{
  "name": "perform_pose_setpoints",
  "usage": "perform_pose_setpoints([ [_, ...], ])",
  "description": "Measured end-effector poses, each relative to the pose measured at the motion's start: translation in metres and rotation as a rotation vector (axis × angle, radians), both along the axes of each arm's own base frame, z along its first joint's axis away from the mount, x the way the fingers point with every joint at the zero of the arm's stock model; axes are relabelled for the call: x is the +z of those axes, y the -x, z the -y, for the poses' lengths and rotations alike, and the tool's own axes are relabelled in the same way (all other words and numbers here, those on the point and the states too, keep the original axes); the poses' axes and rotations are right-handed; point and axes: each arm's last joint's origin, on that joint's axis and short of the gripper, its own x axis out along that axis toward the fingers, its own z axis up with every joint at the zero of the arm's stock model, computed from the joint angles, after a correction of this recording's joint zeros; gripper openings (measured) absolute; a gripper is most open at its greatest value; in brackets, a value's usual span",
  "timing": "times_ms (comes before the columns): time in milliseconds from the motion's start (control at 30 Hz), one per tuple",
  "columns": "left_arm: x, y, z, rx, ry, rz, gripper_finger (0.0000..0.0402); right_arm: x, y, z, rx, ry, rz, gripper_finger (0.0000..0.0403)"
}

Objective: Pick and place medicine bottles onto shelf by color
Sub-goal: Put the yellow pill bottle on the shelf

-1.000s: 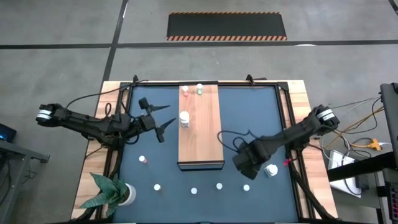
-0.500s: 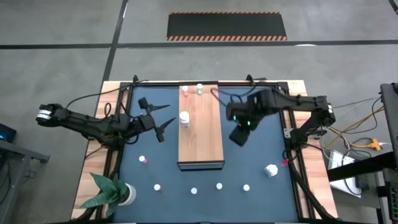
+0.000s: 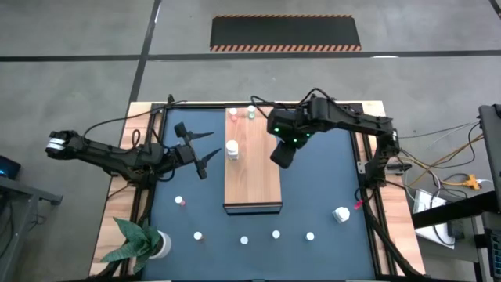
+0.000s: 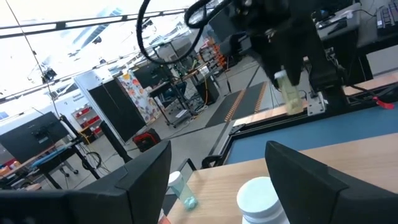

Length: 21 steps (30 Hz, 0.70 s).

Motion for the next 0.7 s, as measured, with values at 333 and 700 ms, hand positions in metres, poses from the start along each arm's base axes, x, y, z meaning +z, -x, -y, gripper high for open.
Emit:
perform_pose_setpoints([
  [333,0.0,0.0,0.0,0.0,0.0,-0.001,0.0244,-0.017,-0.022,0.02,0.058,0.025,-0.041,0.0107],
  [700,0.0,0.0,0.0,0.0,0.0,-0.001,0.0244,-0.018,-0.022,0.032,0.047,0.059,-0.042,0.0107],
])
